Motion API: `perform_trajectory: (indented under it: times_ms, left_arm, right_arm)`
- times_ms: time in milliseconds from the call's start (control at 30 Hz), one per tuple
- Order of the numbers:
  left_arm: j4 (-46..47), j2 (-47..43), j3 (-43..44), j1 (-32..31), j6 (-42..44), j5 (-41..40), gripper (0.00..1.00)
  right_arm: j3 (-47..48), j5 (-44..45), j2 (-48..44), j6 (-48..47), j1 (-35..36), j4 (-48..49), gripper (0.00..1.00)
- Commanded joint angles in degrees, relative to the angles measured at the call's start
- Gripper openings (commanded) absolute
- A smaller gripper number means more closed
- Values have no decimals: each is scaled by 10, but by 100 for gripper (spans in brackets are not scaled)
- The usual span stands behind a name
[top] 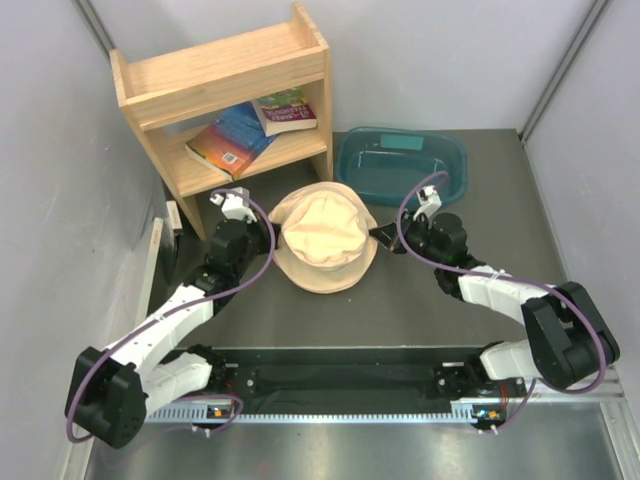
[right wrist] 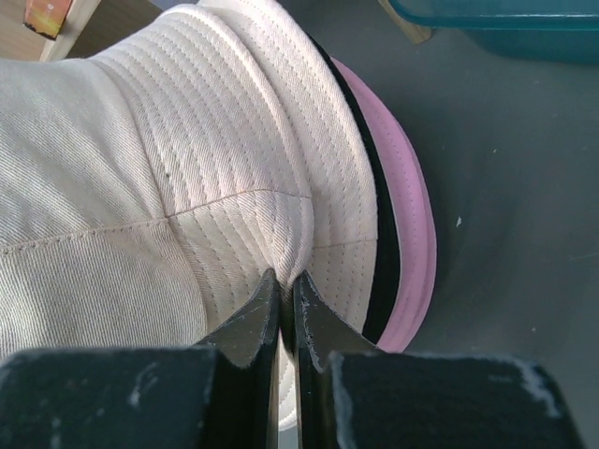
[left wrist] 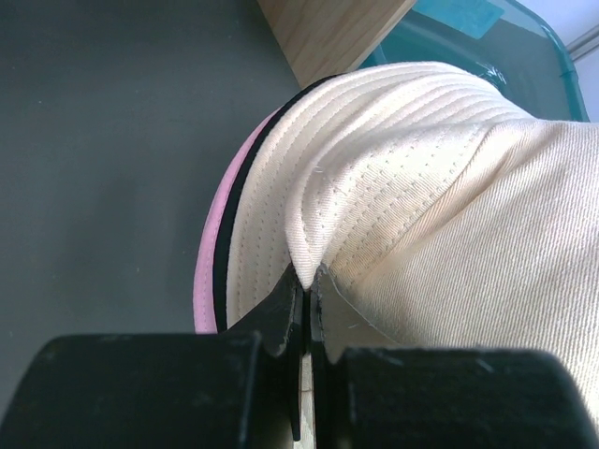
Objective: Stack the hats
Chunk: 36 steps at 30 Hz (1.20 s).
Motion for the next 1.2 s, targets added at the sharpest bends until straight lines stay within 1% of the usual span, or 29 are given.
perform_trajectory:
  times_ms: [0,33,67,100,133,167,200,233,267,300,333,367,400,433,500,533,633,833,933,1167]
  left_arm:
    - [-83,8,-6,9,15,-64,0]
    - [-83,5,-4,9,17,-66,0]
    - [-83,-4,-1,9,19,-67,3]
    - [-98,-9,1,9,19,-68,10]
    - [-103,-15,6,9,20,-68,16]
    - [-113,-25,11,9,20,-69,34]
    - [-119,-32,13,9,20,-73,42]
    - [-125,-38,14,9,22,-74,49]
    - [-134,-53,19,9,23,-77,57]
    - [-142,-62,21,9,23,-82,67]
    - [-148,-69,21,9,27,-92,73]
    - [-157,-85,21,9,32,-97,78]
    - [-164,-93,21,9,35,-103,87]
    - [-170,-99,22,9,41,-120,91]
    - [-199,-117,26,9,49,-132,99]
    - [-209,-128,28,9,57,-135,99]
    - [-229,-160,34,9,77,-128,99]
    - [-261,-210,39,8,71,-110,99]
    - [-277,-227,41,9,67,-122,99]
    - [-290,-240,43,8,56,-143,99]
  right_arm:
    - [6,92,-1,-49,-10,-118,0]
    - [9,91,-6,-52,-10,-125,0]
    - [13,90,-16,-55,-10,-132,0]
    - [22,88,-23,-57,-10,-146,0]
    - [25,85,-30,-59,-10,-153,2]
    - [32,85,-44,-62,-10,-159,11]
    - [35,85,-52,-65,-9,-173,17]
    - [37,86,-59,-66,-10,-181,34]
    - [44,88,-78,-72,-10,-190,43]
    - [48,92,-88,-78,-10,-199,51]
    - [53,112,-96,-87,-10,-225,68]
    - [61,121,-112,-103,-10,-236,73]
    - [64,128,-119,-108,-10,-247,78]
    - [66,155,-126,-114,-10,-273,84]
    - [73,185,-148,-133,-10,-300,90]
    - [74,221,-166,-138,-10,-311,95]
    - [67,268,-212,-153,-10,-333,100]
    - [45,346,-306,-172,-12,-344,99]
    - [35,377,-335,-178,-13,-364,100]
    - [21,394,-352,-183,-13,-369,100]
